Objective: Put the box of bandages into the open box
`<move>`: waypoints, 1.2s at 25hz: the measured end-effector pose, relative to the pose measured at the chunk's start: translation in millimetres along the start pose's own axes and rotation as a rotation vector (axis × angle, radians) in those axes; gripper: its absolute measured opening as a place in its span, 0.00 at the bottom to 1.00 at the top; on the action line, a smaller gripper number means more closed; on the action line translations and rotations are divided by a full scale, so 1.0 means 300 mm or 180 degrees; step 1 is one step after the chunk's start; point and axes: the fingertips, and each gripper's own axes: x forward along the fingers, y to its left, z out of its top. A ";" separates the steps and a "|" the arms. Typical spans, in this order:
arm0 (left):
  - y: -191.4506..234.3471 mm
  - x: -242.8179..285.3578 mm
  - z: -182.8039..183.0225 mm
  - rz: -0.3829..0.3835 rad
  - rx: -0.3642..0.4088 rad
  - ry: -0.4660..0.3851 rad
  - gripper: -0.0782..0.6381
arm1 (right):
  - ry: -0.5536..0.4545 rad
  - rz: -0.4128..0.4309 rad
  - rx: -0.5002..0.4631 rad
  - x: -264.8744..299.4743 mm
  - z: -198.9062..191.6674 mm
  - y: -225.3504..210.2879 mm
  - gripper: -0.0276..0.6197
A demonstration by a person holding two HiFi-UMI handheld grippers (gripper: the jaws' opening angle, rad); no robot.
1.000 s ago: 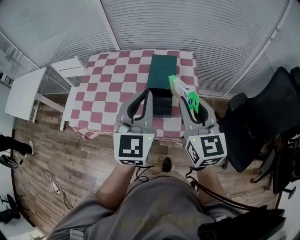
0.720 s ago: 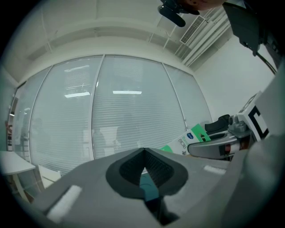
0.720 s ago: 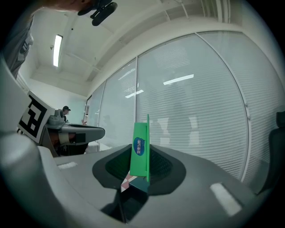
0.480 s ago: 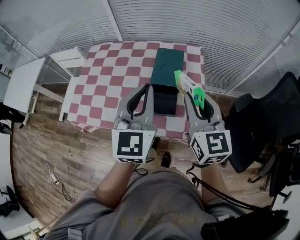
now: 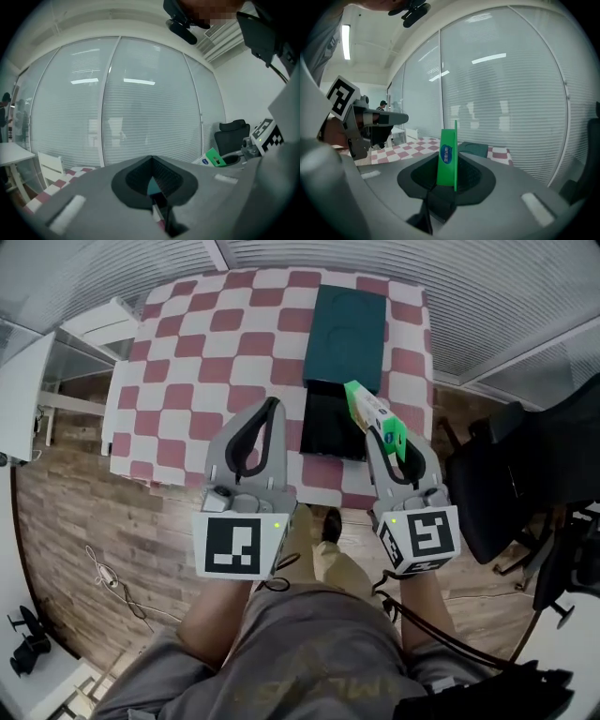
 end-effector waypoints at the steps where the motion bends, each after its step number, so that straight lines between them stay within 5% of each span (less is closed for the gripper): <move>1: 0.010 0.001 -0.027 -0.0011 -0.0027 0.0064 0.11 | 0.0069 0.0002 0.0004 0.014 -0.033 0.007 0.22; 10: 0.077 0.077 -0.175 -0.0145 -0.0154 0.0351 0.11 | 0.0485 -0.0075 -0.0242 0.143 -0.223 0.014 0.22; 14: 0.124 0.114 -0.208 -0.0147 -0.0192 0.0420 0.11 | 0.0378 -0.0086 -0.0382 0.202 -0.212 0.026 0.23; 22: 0.140 0.179 -0.222 -0.0216 -0.0210 0.0448 0.11 | 0.0801 0.0100 -0.1254 0.234 -0.230 0.047 0.25; 30: 0.120 0.187 -0.230 -0.0239 -0.0209 0.0494 0.11 | 0.0987 0.0420 -0.1257 0.216 -0.279 0.092 0.38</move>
